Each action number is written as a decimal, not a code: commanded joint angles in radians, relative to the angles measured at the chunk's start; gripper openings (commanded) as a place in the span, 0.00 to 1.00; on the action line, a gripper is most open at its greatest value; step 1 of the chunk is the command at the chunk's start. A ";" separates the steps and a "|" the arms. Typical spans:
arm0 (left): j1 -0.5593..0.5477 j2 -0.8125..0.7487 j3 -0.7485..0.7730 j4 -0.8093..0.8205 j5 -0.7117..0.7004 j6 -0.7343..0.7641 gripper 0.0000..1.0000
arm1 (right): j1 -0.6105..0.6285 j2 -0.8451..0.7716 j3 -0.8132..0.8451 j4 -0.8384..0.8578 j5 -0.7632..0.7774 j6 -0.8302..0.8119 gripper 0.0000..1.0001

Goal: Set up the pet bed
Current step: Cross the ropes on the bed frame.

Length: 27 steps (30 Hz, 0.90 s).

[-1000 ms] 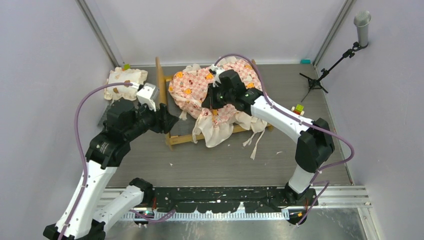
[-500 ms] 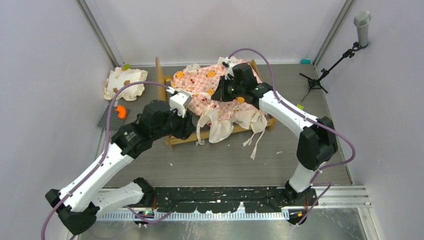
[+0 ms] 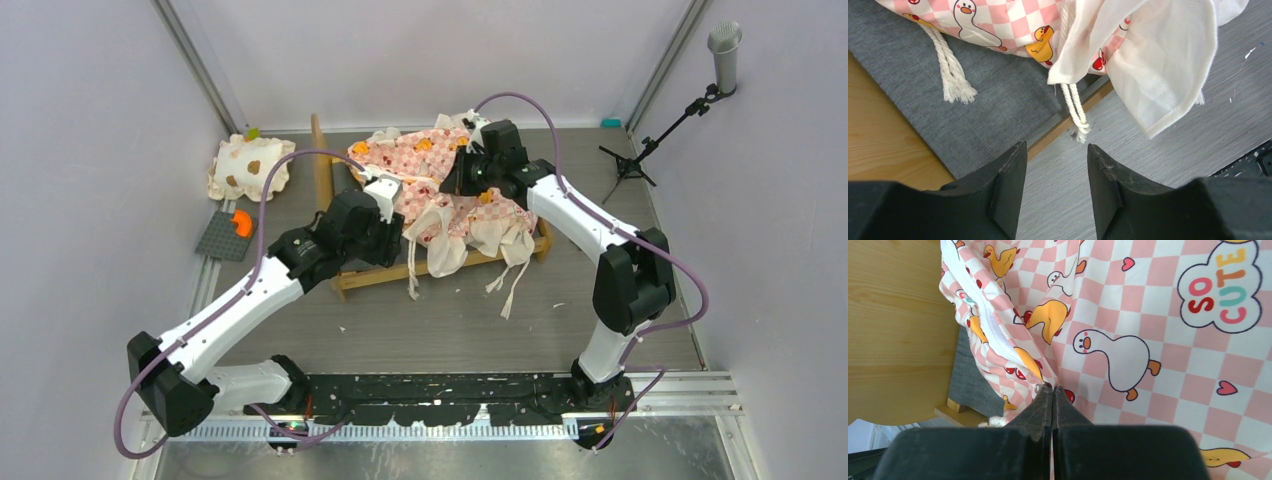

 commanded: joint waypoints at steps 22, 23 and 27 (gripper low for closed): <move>-0.003 0.174 -0.185 0.432 0.052 -0.107 0.62 | -0.025 -0.016 -0.018 0.050 -0.080 0.005 0.01; -0.001 0.180 -0.190 0.435 0.046 -0.108 0.62 | -0.026 -0.017 -0.018 0.050 -0.081 0.005 0.01; 0.012 0.191 -0.222 0.468 0.050 -0.121 0.61 | -0.028 -0.018 -0.016 0.051 -0.086 0.005 0.01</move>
